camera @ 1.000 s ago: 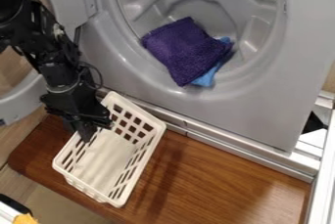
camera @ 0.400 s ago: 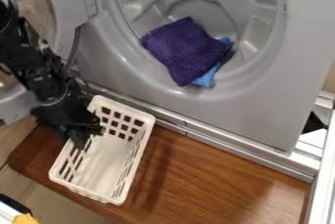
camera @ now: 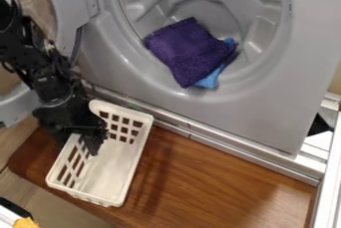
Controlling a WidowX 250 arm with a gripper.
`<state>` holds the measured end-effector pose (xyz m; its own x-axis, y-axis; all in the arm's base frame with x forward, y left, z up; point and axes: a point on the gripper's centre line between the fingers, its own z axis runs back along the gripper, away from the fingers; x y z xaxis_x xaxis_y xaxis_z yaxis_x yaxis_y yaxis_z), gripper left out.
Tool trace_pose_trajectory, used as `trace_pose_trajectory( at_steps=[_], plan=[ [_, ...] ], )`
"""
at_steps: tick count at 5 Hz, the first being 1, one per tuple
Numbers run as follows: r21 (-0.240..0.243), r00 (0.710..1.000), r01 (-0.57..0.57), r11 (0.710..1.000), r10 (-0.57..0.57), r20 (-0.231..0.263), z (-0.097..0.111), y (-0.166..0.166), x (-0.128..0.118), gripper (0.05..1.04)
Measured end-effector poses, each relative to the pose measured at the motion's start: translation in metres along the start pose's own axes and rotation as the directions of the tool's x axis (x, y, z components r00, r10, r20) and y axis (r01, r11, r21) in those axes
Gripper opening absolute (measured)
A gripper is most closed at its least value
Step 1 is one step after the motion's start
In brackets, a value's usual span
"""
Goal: Move the white basket to the bottom left of the table
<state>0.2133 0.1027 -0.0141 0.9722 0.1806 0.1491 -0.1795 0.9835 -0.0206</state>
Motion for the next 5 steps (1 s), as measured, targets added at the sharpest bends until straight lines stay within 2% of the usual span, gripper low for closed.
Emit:
trace_pose_trajectory(
  at_steps=[1, 2, 5],
  plan=[
    [0.002, 0.998, 0.033, 0.999, -0.033, -0.049, 0.006, -0.007, -0.006, 1.009],
    [0.01, 0.997, 0.051, 0.999, -0.05, -0.064, 0.012, -0.013, -0.006, 1.004],
    [0.141, 0.987, 0.162, 0.977, -0.157, -0.043, 0.076, -0.036, -0.008, 1.0]
  ],
)
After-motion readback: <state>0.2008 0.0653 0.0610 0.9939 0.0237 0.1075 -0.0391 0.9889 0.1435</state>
